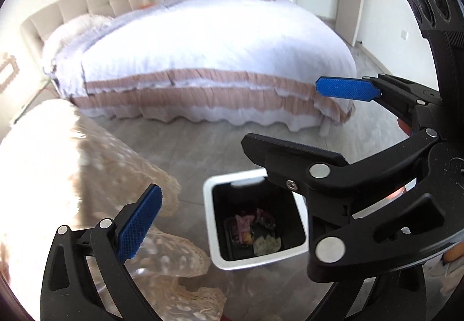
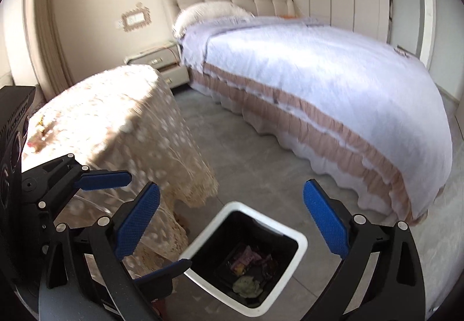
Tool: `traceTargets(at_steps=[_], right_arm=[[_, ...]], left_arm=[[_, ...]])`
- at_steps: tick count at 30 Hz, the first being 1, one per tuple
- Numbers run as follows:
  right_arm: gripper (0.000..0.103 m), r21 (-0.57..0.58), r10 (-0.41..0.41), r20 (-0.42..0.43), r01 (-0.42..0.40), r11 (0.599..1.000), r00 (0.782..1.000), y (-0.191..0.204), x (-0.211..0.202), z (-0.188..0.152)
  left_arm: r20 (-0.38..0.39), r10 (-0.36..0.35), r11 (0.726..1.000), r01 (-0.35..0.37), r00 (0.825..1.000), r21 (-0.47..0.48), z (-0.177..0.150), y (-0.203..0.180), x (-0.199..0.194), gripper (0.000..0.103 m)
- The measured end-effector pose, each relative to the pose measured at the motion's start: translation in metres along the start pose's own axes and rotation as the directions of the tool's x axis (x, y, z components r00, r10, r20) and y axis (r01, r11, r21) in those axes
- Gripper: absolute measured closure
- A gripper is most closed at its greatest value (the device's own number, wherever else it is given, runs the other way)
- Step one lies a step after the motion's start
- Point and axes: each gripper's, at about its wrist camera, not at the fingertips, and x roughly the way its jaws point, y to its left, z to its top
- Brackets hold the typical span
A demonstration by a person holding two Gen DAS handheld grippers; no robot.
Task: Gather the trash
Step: 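Carry both wrappers over the bin and open both tools to drop them, then return both tools to the table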
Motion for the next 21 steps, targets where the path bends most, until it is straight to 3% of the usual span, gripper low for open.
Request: traceTargets(at_steps=[7, 12, 15, 19, 21], right_arm=[[0.005, -0.073, 0.048, 0.084, -0.042, 0.996, 0.995, 0.038, -0.028, 0.017], [0.005, -0.139, 0.106, 0.145, -0.086, 0.987, 0.984, 0.075, -0.045, 0.032], [0.005, -0.178, 0.153, 0.188, -0.120, 0.977, 0.970, 0.103, -0.054, 0.040], [0.005, -0.246, 0.189, 0.246, -0.128, 0.961, 0.951, 0.143, -0.066, 0.047], [0.005, -0.285, 0.219, 0.258, -0.142, 0.948, 0.941, 0.163, -0.069, 0.051]], left_arm=[[0.103, 0.106, 0.991, -0.097, 0.989, -0.086, -0.011, 0.028, -0.058, 0.005], [0.148, 0.236, 0.964, -0.213, 0.960, -0.156, -0.022, 0.052, -0.101, 0.005], [0.163, 0.349, 0.927, -0.316, 0.923, -0.201, -0.031, 0.067, -0.126, 0.005], [0.159, 0.497, 0.856, -0.453, 0.853, -0.250, -0.050, 0.086, -0.158, 0.005], [0.154, 0.522, 0.838, -0.470, 0.839, -0.278, -0.059, 0.100, -0.175, 0.005]])
